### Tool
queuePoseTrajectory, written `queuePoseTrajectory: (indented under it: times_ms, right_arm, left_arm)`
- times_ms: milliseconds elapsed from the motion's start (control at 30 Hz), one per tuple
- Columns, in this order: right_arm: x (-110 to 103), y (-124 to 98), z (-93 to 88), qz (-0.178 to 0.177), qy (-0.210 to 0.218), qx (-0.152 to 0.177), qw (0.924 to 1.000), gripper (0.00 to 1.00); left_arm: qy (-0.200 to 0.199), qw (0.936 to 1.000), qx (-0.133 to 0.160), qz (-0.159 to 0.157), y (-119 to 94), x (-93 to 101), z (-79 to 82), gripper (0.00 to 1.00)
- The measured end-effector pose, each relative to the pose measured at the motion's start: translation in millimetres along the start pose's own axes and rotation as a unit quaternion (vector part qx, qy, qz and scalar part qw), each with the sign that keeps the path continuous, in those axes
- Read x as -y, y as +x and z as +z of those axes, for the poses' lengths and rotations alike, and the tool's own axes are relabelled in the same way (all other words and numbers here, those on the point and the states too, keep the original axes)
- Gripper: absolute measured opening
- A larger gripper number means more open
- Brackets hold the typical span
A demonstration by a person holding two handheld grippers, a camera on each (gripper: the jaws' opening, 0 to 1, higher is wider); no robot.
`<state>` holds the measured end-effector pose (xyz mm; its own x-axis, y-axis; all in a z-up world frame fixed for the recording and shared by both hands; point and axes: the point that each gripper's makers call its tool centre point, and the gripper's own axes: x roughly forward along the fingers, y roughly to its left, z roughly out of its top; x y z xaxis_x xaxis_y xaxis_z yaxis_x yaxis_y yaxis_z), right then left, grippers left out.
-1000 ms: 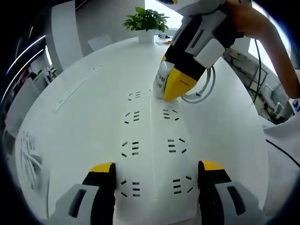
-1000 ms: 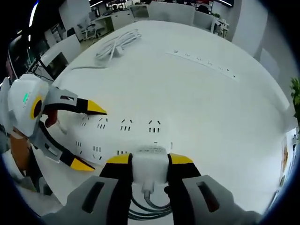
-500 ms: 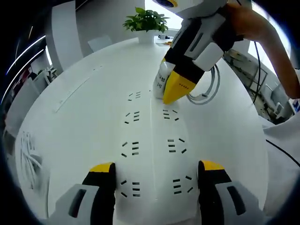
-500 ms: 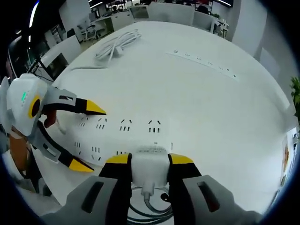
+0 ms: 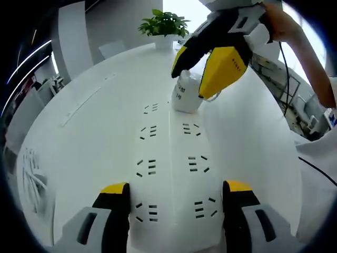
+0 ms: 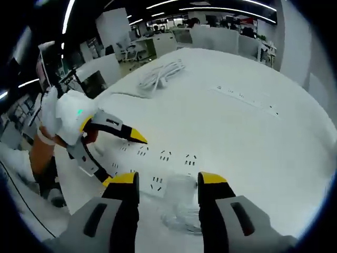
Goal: Straighten the power strip on the desk, plug the charger into it
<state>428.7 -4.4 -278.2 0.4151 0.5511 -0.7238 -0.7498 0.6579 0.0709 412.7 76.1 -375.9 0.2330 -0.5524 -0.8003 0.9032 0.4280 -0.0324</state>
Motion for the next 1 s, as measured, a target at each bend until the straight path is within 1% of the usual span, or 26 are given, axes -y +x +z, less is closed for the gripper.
queuePoseTrajectory:
  times_ms: [33,67,100,167,200,233,267,300,333,367,400,433,467,500,533,567,633,733,767,800,833,867,900,933,967,1000]
  right_arm:
    - [-2,-3,0.5,0.0,-0.005,0.0,1.0,0.46]
    - [-5,-5,4.1,0.004,-0.027,0.008,0.9996,0.47]
    - [-6,-6,7.5,0.01,-0.054,0.015,0.9984,0.49]
    - [-9,-8,9.4,0.013,-0.115,0.018,0.9932,0.49]
    - [-7,-9,10.4,0.005,-0.177,0.018,0.984,0.48]
    - [-6,-8,8.6,0.007,-0.247,0.008,0.969,0.46]
    - [-4,-7,7.3,0.0,-0.309,-0.002,0.951,0.44]
    - [2,-6,3.3,-0.01,-0.353,-0.023,0.9354,0.44]
    - [9,-3,-2.9,-0.024,-0.377,-0.055,0.9244,0.46]
    - [12,0,-6.5,-0.026,-0.386,-0.07,0.9193,0.46]
    - [15,5,-12.0,-0.033,-0.378,-0.092,0.9206,0.47]
    - [16,7,-12.6,-0.034,-0.378,-0.096,0.92,0.46]
    - [12,14,-16.6,-0.019,-0.39,-0.106,0.9145,0.45]
    - [7,18,-18.4,-0.003,-0.406,-0.109,0.9072,0.43]
    - [5,21,-19.5,0.005,-0.417,-0.114,0.9018,0.42]
    - [6,21,-19.6,0.004,-0.423,-0.122,0.898,0.4]
    - [11,26,-19.0,0.009,-0.448,-0.135,0.8838,0.35]
    - [10,33,-22.1,0.035,-0.461,-0.134,0.8763,0.34]
    - [10,36,-28.7,0.052,-0.474,-0.144,0.8671,0.32]
    - [12,36,-33.2,0.055,-0.476,-0.156,0.8638,0.3]
    - [13,37,-36.0,0.054,-0.482,-0.159,0.8599,0.29]
    - [14,37,-35.4,0.054,-0.487,-0.158,0.8573,0.3]
    - [15,38,-36.2,0.056,-0.488,-0.159,0.8565,0.3]
    - [15,38,-37.0,0.061,-0.479,-0.162,0.8605,0.3]
    - [12,36,-38.2,0.061,-0.481,-0.161,0.8598,0.3]
    - [11,36,-38.5,0.065,-0.486,-0.16,0.8567,0.3]
  left_arm:
    - [0.0,1.0,-0.001,0.0,0,-0.3,0.1,0.72]
    - [0.0,1.0,-0.002,0.0,1,-2.1,0.2,0.72]
    - [0.0,1.0,-0.003,0.0,1,-3.7,0.2,0.72]
    - [0.0,1.0,-0.003,0.0,1,-2.3,0.0,0.72]
    - [0.001,1.0,-0.003,0.0,0,-1.0,-0.2,0.72]
    - [0.001,1.0,-0.002,0.0,0,-0.2,-0.3,0.72]
    - [0.001,1.0,-0.001,0.0,0,0.3,-0.3,0.72]
    - [0.0,1.0,-0.001,0.0,0,1.1,-0.4,0.72]
    - [0.001,1.0,-0.001,0.0,-1,1.8,-0.5,0.72]
    - [0.001,1.0,-0.003,0.0,-1,2.4,-0.5,0.72]
    - [0.001,1.0,-0.004,0.0,-1,2.1,-0.5,0.72]
    - [0.001,1.0,-0.006,0.0,0,1.9,-0.5,0.72]
    - [0.001,1.0,-0.008,0.0,0,1.2,-0.5,0.72]
    - [0.001,1.0,-0.01,0.0,0,0.7,-0.4,0.72]
    - [0.001,0.9999,-0.012,0.0,0,0.8,-0.2,0.72]
    - [0.001,0.9999,-0.013,0.0,0,1.0,0.0,0.72]
    - [0.0,0.9999,-0.017,0.001,-1,3.9,-0.6,0.72]
    - [0.0,0.9997,-0.023,0.002,-2,4.2,-0.9,0.72]
    - [0.0,0.9997,-0.024,0.002,-2,5.0,-0.9,0.72]
    - [-0.001,0.9997,-0.026,0.003,-2,5.7,-1.4,0.72]
    - [-0.001,0.9996,-0.027,0.003,-2,6.2,-1.7,0.72]
    - [-0.001,0.9996,-0.028,0.003,-2,6.9,-1.9,0.72]
    - [-0.002,0.9996,-0.028,0.003,-2,7.5,-1.9,0.72]
    - [-0.003,0.9996,-0.029,0.004,-2,8.6,-2.0,0.72]
    - [-0.003,0.9996,-0.029,0.004,-3,9.4,-2.0,0.72]
    - [-0.004,0.9995,-0.03,0.005,-3,9.6,-2.3,0.72]
